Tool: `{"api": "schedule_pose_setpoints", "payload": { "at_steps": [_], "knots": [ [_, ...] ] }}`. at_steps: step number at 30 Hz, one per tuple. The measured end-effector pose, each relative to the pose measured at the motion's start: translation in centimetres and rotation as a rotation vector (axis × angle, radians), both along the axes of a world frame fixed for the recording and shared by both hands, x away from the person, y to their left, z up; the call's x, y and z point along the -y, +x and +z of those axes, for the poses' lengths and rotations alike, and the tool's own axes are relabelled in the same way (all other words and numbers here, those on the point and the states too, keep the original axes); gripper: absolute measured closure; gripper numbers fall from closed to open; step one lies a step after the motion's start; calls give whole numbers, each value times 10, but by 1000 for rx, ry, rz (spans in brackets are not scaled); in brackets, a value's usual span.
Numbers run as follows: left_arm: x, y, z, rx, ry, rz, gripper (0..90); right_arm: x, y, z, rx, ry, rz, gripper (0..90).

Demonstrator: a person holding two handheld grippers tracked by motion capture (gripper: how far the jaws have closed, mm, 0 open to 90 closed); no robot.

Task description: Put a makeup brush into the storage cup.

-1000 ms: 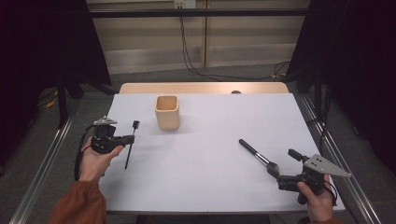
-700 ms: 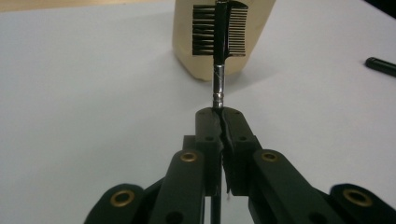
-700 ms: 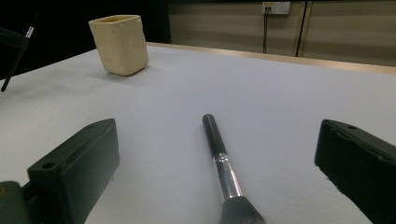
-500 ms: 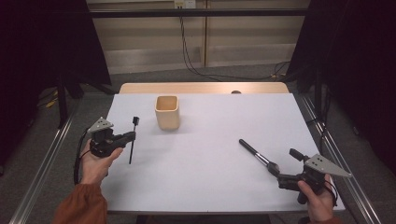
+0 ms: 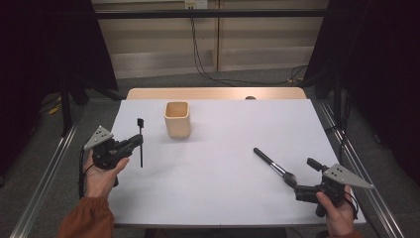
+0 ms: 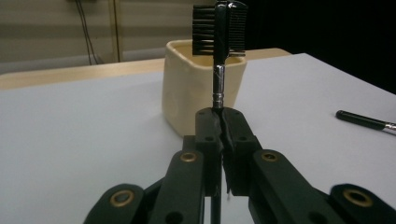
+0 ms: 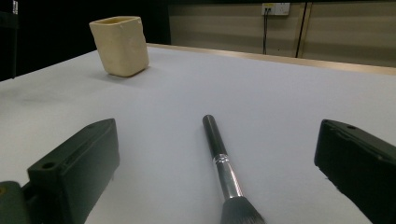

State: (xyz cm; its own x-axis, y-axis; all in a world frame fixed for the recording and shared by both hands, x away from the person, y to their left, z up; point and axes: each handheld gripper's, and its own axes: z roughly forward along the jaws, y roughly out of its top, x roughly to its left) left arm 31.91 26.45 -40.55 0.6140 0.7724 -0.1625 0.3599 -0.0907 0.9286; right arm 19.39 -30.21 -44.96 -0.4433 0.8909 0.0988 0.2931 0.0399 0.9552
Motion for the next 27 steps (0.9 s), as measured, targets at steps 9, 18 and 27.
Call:
{"api": "schedule_pose_setpoints", "payload": {
  "at_steps": [9,18,27],
  "knots": [
    [12,-4,9,55,-12,-12,861,-1,-1,0,1,1,3,0],
    [16,1,13,59,-14,-13,861,-1,1,-1,12,-5,-11,0],
    [19,7,14,64,-13,-3,861,-3,3,-2,7,-11,-8,0]
  ]
}}
